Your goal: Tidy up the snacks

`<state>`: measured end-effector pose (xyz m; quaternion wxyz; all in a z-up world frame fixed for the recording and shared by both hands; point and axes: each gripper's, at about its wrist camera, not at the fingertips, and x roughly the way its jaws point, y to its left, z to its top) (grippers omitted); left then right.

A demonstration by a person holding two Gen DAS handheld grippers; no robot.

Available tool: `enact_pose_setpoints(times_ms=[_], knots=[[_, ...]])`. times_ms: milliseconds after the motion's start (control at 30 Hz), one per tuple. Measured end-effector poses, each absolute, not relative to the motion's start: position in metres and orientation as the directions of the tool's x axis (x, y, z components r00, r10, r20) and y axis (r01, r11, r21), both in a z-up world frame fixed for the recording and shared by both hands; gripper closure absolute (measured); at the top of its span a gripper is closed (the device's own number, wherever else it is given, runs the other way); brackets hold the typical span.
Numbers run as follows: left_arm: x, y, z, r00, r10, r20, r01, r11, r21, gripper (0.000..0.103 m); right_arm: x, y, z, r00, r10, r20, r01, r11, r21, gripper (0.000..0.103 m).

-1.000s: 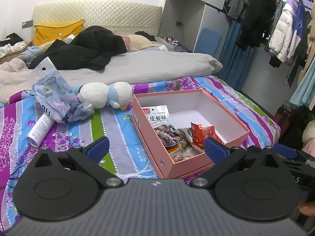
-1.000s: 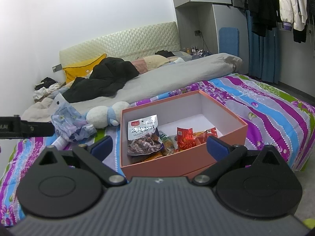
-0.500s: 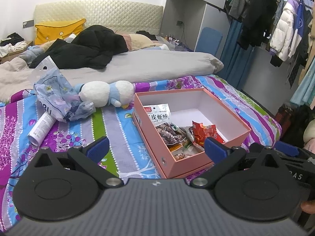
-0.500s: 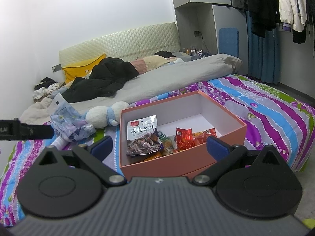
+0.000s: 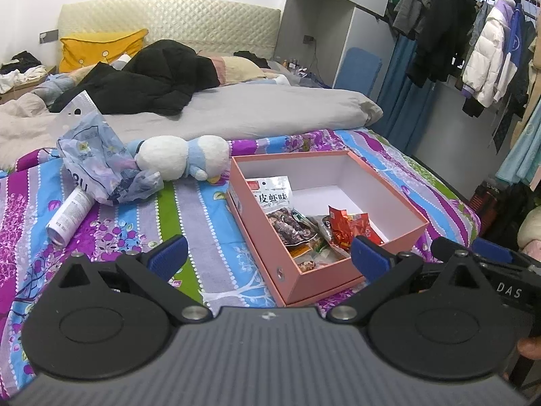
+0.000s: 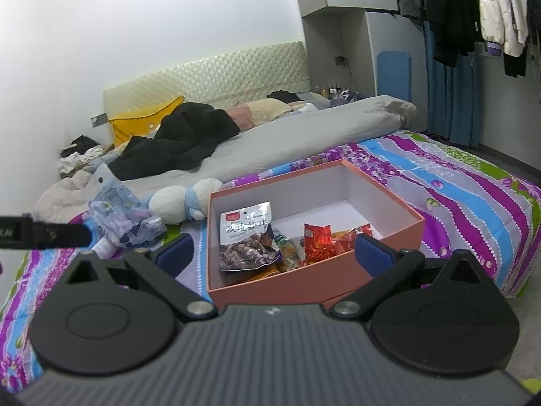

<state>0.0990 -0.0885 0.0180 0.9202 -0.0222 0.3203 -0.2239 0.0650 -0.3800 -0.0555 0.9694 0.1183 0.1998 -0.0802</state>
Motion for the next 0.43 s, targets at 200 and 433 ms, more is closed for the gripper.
enact_pose_setpoints(times_ms=[200, 433], knots=[[0.1001, -0.088, 0.0192, 0.696, -0.425, -0.579, 0.396, 0.9, -0.184, 0.0, 0.0648, -0.3787, -0.0584, 0.904, -0.106, -0.413, 0.203, 0.959, 0.197, 0.0], [0.0979, -0.0899, 0.0208, 0.695, -0.429, -0.577, 0.405, 0.897, -0.178, 0.0, 0.0648, -0.3789, -0.0577, 0.905, -0.104, -0.411, 0.199, 0.96, 0.195, 0.0]])
